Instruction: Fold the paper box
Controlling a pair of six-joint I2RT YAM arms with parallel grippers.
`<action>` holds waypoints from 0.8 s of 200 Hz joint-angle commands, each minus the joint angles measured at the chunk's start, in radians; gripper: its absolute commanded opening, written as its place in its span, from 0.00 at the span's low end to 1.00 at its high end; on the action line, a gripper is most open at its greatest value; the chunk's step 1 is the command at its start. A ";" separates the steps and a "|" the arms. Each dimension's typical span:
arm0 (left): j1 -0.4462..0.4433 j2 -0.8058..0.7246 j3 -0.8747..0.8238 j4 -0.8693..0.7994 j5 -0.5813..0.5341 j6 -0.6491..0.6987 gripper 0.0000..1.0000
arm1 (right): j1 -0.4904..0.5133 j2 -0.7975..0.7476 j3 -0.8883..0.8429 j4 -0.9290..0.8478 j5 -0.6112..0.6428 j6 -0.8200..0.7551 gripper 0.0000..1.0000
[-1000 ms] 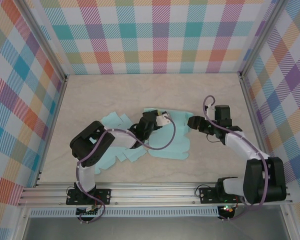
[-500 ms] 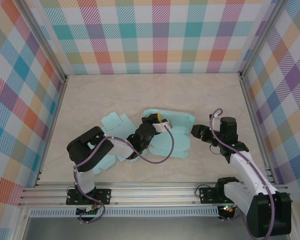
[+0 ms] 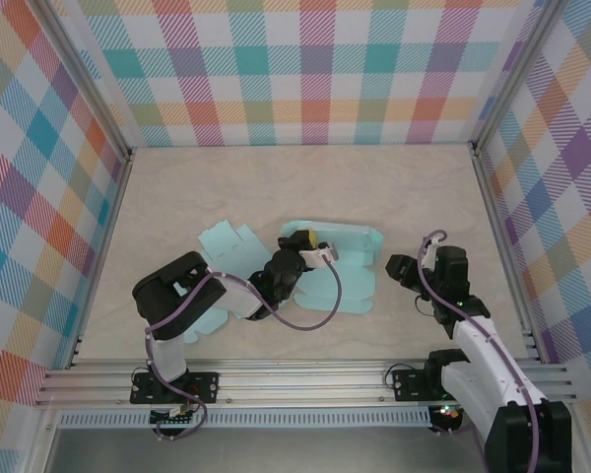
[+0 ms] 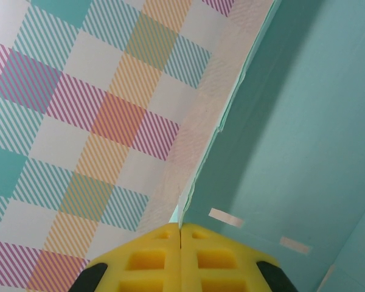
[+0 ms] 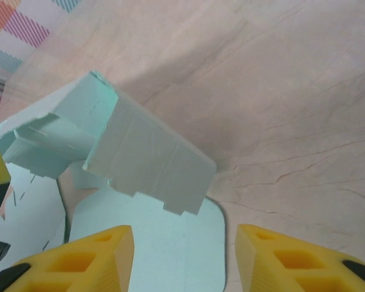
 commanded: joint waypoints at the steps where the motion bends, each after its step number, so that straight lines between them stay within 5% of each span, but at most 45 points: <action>1: -0.007 -0.014 -0.005 0.040 0.046 -0.001 0.00 | -0.004 -0.012 -0.003 -0.027 0.052 -0.023 0.51; 160: -0.012 0.009 0.010 -0.007 0.079 0.013 0.00 | 0.003 0.358 0.053 0.288 -0.152 -0.104 0.60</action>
